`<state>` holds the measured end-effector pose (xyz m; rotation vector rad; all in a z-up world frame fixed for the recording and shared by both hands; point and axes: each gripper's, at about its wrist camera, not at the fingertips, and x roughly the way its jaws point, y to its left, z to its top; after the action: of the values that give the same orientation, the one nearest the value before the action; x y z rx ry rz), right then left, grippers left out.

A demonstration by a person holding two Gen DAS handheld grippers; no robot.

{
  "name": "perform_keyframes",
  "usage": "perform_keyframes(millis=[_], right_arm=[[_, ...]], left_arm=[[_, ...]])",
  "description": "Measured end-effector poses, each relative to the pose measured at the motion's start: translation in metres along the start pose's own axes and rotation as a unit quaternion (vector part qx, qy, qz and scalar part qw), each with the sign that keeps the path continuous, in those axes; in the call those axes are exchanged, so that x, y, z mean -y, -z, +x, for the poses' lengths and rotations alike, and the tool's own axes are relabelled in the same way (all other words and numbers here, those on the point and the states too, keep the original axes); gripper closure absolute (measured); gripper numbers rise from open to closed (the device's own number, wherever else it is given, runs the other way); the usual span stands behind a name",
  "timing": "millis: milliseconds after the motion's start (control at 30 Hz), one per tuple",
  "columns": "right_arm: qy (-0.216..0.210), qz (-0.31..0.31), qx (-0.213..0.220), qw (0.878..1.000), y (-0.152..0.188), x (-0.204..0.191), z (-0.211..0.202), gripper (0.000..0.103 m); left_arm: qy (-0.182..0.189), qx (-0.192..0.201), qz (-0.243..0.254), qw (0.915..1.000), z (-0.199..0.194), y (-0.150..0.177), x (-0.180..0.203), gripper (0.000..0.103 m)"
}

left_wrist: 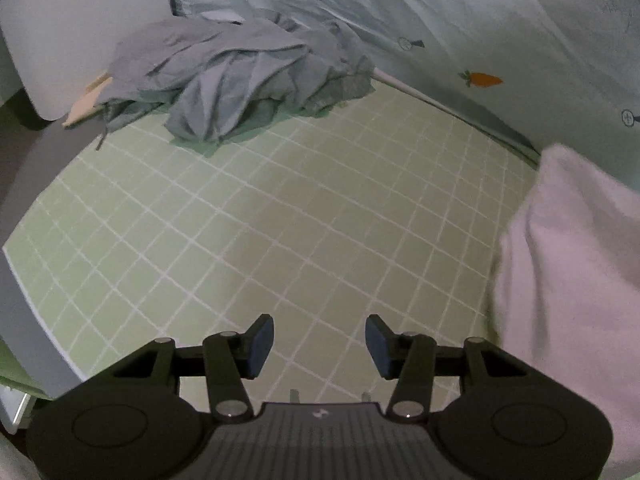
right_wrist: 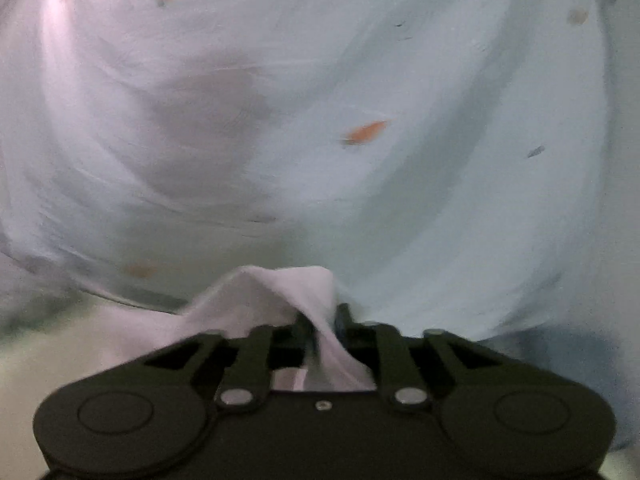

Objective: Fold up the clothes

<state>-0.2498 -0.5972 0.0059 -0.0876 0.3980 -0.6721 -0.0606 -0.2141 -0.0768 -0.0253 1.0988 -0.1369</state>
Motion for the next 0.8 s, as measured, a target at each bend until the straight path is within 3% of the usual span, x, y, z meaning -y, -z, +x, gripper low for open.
perform_keyframes(millis=[33,67,133,167,233,433,567,700,800], right_arm=[[0.062,-0.034,-0.031,0.997,0.009,0.000,0.015,0.049],[0.100,-0.042,-0.058,0.992,0.018,0.003,0.024,0.045],[0.097,0.012,-0.091,0.991,0.034,0.015,0.023,0.040],[0.095,0.040,-0.107,0.989,0.042,0.021,0.023,0.025],[0.092,0.092,-0.140,0.982,0.059,0.031,0.021,0.011],[0.096,0.217,-0.243,0.941,0.121,0.039,0.004,0.010],[0.107,0.354,-0.276,0.887,0.157,0.060,-0.005,0.007],[0.124,0.413,-0.270,0.861,0.168,0.075,-0.012,0.004],[0.135,0.421,-0.259,0.859,0.166,0.078,-0.012,0.004]], left_arm=[[0.002,-0.003,0.003,1.0000,0.003,-0.001,0.005,0.051],[0.003,-0.005,0.009,0.9999,0.006,-0.003,0.009,0.051],[0.005,-0.005,0.024,0.9997,0.011,-0.006,0.020,0.050],[0.006,-0.006,0.033,0.9994,0.014,-0.008,0.026,0.048],[0.013,-0.011,0.051,0.9985,0.020,-0.011,0.039,0.045],[0.094,-0.042,0.114,0.9881,0.047,-0.010,0.085,0.038],[0.135,-0.070,0.113,0.9819,0.074,-0.014,0.110,0.038],[0.160,-0.074,0.110,0.9781,0.094,-0.018,0.133,0.038],[0.174,-0.078,0.104,0.9762,0.107,-0.021,0.145,0.038]])
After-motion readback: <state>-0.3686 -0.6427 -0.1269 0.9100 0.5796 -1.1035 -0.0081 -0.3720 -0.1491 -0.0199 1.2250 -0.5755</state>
